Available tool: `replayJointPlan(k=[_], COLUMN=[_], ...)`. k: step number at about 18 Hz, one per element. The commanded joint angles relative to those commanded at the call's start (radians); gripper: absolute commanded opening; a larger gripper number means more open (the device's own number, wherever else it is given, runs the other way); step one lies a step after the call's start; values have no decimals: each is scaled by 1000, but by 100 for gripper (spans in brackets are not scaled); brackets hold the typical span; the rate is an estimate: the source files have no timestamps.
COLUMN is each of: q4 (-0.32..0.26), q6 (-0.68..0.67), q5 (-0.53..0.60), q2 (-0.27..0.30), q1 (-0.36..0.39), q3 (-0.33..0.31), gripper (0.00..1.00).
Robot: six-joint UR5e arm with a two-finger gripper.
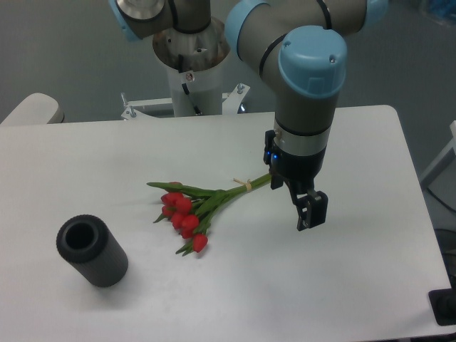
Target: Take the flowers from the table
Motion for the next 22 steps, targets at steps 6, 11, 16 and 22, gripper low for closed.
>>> replayJointPlan(k=[6, 11, 16, 22], q4=[69, 78, 81, 205], q6=[-164, -222, -285, -278], q5=[0, 6, 21, 64], q2=[35, 40, 15, 18], q1=[-14, -38, -51, -71], q3=[-135, -235, -314, -468], gripper=[99, 100, 100, 100])
